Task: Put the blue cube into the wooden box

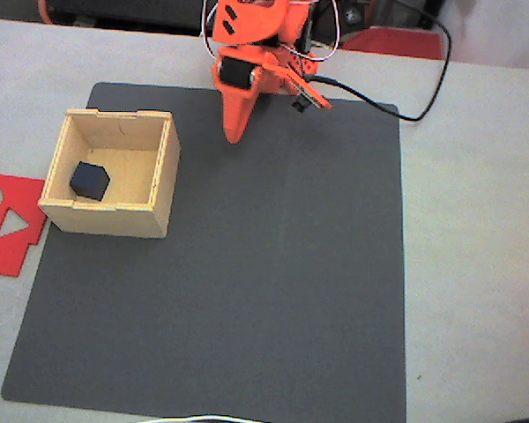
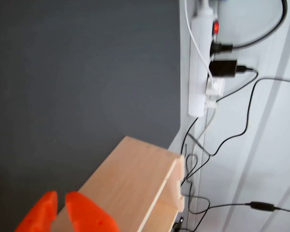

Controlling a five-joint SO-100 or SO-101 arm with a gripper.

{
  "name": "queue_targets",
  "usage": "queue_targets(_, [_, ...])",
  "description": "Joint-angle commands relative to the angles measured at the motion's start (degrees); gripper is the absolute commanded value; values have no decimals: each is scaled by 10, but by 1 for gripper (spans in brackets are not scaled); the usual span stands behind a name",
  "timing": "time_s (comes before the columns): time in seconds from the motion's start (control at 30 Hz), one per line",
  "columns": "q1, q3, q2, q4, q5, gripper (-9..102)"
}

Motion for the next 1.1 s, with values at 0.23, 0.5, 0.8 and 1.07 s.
queue_targets(0.23, [-47, 42, 7, -39, -43, 0])
queue_targets(0.5, [-120, 49, 8, -54, -99, 0])
queue_targets(0.8, [-108, 49, 8, -55, -93, 0])
queue_targets(1.07, [-108, 49, 8, -56, -95, 0])
